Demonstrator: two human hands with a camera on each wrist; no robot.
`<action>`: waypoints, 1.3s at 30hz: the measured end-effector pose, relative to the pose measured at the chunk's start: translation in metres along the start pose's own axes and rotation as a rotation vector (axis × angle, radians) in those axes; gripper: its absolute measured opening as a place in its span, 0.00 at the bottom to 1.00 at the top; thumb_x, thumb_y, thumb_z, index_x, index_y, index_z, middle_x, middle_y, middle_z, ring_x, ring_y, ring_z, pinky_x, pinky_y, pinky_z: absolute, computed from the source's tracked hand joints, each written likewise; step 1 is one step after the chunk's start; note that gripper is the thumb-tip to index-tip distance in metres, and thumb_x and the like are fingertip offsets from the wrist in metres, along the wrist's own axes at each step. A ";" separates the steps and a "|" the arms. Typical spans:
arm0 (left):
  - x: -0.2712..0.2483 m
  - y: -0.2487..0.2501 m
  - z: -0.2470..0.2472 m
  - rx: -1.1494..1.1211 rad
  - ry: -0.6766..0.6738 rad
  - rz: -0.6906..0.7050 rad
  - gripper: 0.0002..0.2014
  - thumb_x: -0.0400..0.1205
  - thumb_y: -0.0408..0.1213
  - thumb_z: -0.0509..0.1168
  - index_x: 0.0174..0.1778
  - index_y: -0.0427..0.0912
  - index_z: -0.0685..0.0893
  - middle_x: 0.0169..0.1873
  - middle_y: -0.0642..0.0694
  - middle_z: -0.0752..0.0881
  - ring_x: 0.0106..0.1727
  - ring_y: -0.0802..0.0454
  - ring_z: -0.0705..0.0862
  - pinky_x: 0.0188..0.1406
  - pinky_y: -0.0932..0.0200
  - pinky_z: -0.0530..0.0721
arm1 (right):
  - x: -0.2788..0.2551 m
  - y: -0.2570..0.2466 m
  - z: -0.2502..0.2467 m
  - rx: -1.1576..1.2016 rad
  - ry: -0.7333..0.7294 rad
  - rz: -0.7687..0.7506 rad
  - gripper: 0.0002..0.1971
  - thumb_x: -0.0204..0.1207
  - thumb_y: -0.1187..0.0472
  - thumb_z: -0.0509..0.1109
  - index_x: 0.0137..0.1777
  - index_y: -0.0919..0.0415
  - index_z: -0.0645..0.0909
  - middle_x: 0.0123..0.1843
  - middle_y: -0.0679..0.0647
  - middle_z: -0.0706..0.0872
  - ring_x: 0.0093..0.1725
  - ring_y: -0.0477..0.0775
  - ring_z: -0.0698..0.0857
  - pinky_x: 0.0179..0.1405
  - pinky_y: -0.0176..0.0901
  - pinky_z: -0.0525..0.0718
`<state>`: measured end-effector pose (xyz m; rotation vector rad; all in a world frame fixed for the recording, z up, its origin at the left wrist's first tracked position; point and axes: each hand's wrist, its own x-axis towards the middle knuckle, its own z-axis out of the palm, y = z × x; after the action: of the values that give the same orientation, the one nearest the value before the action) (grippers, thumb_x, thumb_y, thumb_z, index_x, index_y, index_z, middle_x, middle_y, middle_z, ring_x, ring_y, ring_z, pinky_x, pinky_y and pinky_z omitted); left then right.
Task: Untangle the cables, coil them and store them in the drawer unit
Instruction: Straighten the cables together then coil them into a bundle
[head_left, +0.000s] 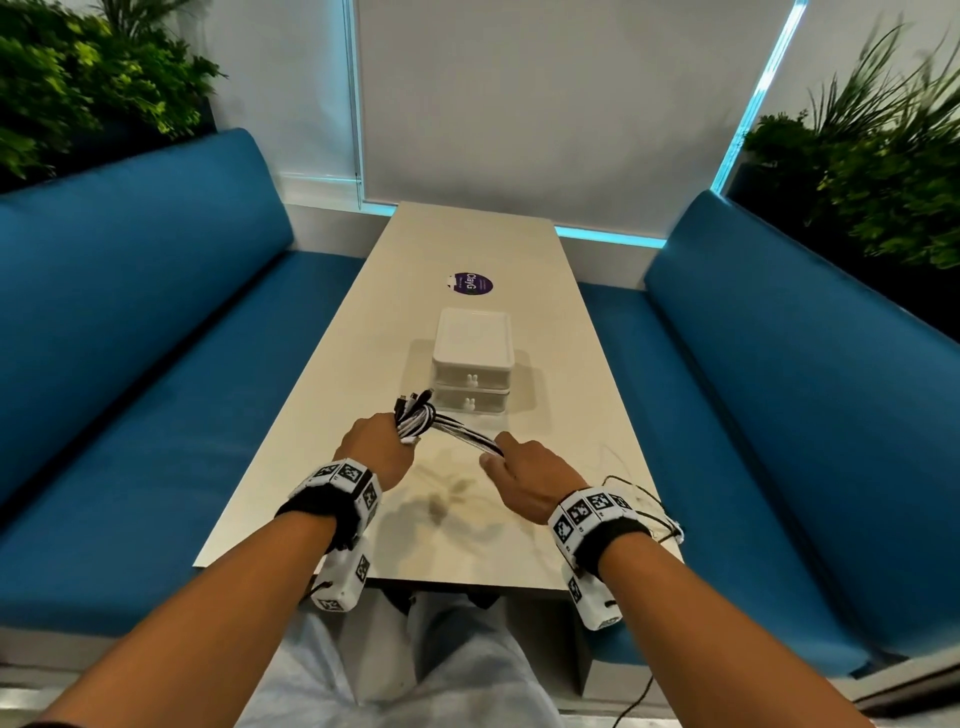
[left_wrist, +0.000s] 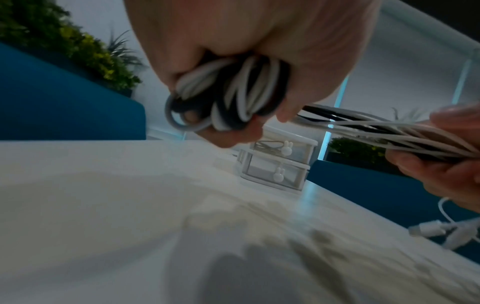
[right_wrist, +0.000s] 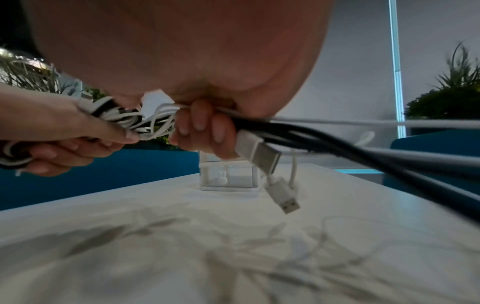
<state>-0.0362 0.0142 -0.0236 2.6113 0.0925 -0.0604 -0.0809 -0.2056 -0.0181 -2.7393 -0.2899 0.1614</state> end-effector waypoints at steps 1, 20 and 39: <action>-0.001 0.000 0.001 -0.041 -0.011 -0.005 0.16 0.81 0.54 0.64 0.45 0.43 0.85 0.38 0.42 0.86 0.35 0.41 0.82 0.35 0.55 0.82 | 0.001 -0.001 0.001 0.044 -0.001 0.003 0.16 0.86 0.45 0.49 0.52 0.58 0.68 0.38 0.58 0.79 0.38 0.64 0.79 0.40 0.55 0.78; -0.006 0.044 0.020 -0.582 -0.021 -0.084 0.10 0.79 0.44 0.67 0.50 0.42 0.87 0.47 0.38 0.89 0.49 0.37 0.86 0.48 0.53 0.81 | 0.014 -0.050 0.019 0.133 -0.148 -0.140 0.10 0.82 0.61 0.61 0.59 0.65 0.75 0.51 0.66 0.86 0.45 0.64 0.83 0.42 0.49 0.79; -0.004 0.050 -0.004 -0.928 -0.075 -0.086 0.14 0.81 0.43 0.70 0.34 0.42 0.76 0.19 0.43 0.70 0.16 0.47 0.71 0.28 0.51 0.74 | 0.013 -0.019 0.032 -0.101 -0.174 -0.094 0.19 0.85 0.41 0.57 0.56 0.58 0.75 0.48 0.62 0.85 0.42 0.62 0.80 0.41 0.50 0.77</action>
<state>-0.0366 -0.0267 0.0052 1.6764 0.1603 -0.1138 -0.0762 -0.1743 -0.0416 -2.8082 -0.4859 0.3700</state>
